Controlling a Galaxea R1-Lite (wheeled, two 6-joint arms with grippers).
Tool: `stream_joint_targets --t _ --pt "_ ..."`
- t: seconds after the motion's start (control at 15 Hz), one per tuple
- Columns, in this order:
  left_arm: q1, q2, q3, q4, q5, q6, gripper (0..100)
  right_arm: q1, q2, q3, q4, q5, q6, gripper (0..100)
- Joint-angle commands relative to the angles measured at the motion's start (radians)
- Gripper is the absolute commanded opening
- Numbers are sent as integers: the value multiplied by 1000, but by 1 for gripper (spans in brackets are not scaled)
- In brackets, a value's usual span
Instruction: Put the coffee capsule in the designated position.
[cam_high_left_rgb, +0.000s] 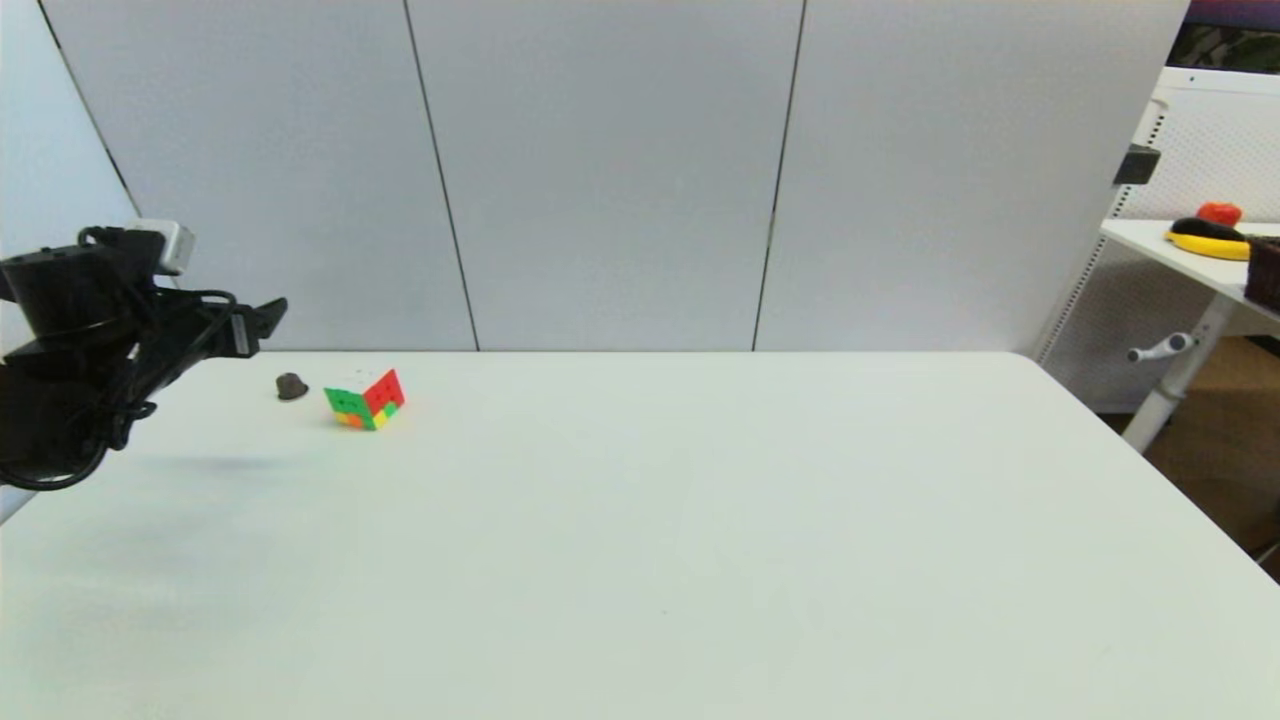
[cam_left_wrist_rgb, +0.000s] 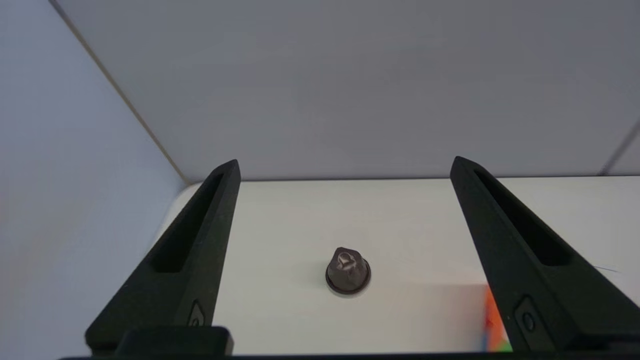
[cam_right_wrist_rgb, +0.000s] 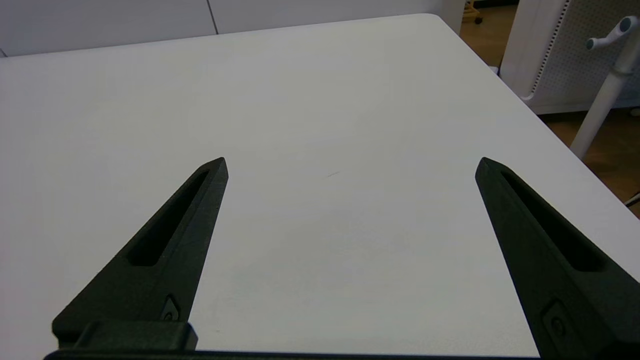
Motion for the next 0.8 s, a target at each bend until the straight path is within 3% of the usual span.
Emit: stream_joint_targets --t 0.07,0.27,0.47,0.8 --pt "-165 -543 296 231 2 11 100 0 1 0 0 -2 0 100" --pt "-245 -839 458 336 2 -18 100 0 1 0 0 -2 0 100" --pt "-254 -1114 621 362 2 -67 100 0 1 2 0 -2 0 100" --pt "-288 -1550 702 702 -1 -74 100 0 1 2 0 -2 0 100"
